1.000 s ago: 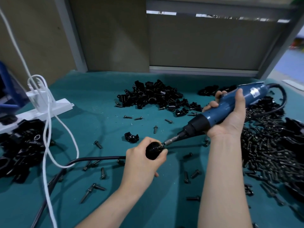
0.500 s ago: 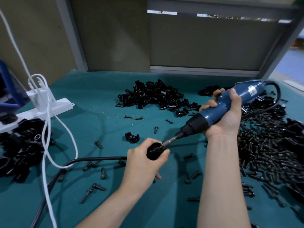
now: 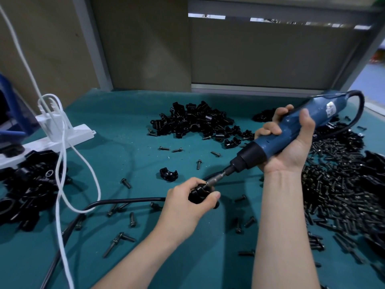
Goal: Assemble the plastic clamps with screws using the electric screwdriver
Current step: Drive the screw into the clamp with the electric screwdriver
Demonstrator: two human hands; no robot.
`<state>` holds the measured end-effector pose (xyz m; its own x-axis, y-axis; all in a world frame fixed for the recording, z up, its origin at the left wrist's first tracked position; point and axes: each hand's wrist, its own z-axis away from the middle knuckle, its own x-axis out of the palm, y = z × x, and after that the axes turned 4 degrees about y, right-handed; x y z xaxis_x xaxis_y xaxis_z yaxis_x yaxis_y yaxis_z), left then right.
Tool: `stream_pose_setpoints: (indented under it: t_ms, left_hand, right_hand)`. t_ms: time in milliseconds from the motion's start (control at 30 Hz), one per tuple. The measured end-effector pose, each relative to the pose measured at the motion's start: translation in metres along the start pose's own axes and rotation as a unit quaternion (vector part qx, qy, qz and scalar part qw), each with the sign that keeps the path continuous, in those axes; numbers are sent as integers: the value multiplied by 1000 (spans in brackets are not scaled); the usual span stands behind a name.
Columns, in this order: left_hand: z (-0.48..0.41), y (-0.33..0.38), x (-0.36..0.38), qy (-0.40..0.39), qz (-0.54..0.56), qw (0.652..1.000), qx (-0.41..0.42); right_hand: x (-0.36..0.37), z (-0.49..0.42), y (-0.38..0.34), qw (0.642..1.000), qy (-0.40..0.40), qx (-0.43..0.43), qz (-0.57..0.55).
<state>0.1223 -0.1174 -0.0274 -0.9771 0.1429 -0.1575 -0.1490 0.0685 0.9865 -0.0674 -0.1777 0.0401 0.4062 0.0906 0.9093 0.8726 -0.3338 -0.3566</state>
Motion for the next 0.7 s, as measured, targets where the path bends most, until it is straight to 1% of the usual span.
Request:
stream_pose_setpoints:
  t_ms: [67, 133, 200, 333, 467, 600, 633, 700]
  left_hand:
    - [-2, 2, -6, -65, 33, 997, -18]
    - [-4, 6, -13, -156, 65, 984, -50]
    - [-7, 9, -20, -216, 82, 970, -71]
    - [-13, 9, -27, -256, 137, 951, -106]
    - [-14, 7, -27, -278, 126, 947, -102]
    - [-12, 9, -26, -276, 122, 949, -92]
    - [-11, 9, -27, -283, 126, 946, -94]
    - [-11, 10, -32, -307, 152, 934, -104]
  right_hand:
    - [1, 0, -1, 995, -74, 19, -64]
    - [4, 2, -2, 979, -151, 43, -127]
    - [7, 4, -3, 967, -190, 63, -159]
    - [11, 5, -2, 971, -183, 58, -142]
    - [8, 6, -6, 982, -155, 41, -102]
    - [10, 5, -9, 989, -138, 20, -43]
    - [12, 5, -8, 988, -142, 24, -49]
    - [14, 6, -7, 980, -165, 44, -98]
